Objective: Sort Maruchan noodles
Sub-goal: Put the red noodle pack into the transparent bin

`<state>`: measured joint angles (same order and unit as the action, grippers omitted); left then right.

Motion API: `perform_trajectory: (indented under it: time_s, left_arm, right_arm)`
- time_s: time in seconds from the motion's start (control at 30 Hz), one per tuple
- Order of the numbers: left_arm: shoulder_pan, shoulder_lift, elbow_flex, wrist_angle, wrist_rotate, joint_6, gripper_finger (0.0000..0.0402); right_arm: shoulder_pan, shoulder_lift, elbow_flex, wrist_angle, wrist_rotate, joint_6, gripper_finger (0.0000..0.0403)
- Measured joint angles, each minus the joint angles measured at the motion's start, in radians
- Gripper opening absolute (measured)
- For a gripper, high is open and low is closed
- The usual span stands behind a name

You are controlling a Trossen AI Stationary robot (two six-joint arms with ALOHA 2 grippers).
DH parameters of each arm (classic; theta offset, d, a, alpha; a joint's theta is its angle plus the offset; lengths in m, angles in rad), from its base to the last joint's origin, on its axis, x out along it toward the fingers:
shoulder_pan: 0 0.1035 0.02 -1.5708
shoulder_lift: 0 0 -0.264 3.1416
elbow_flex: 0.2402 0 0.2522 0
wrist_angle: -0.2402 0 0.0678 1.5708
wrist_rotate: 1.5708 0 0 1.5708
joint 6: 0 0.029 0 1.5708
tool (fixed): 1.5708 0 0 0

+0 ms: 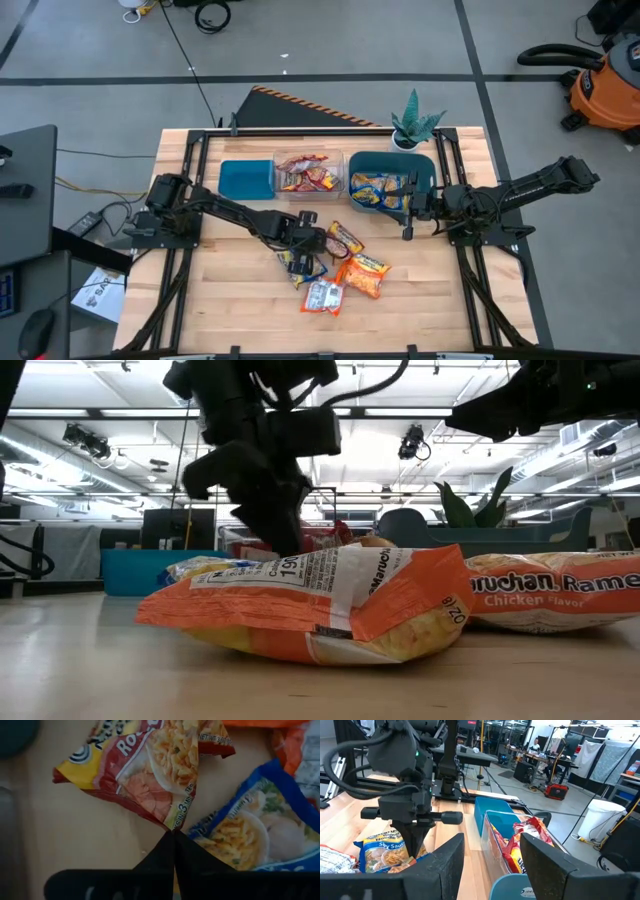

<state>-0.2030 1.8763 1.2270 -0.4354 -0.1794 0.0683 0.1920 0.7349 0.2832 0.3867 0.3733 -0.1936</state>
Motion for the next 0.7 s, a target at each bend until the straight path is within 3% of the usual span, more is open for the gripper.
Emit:
perform_trajectory:
  time_s: [0.7]
  left_arm:
    - [0.142, -0.015, 0.349, -0.283, -0.239, 0.289, 0.0001]
  right_arm:
    - [0.000, 0.000, 0.000, -0.006, 0.000, 0.000, 0.0199]
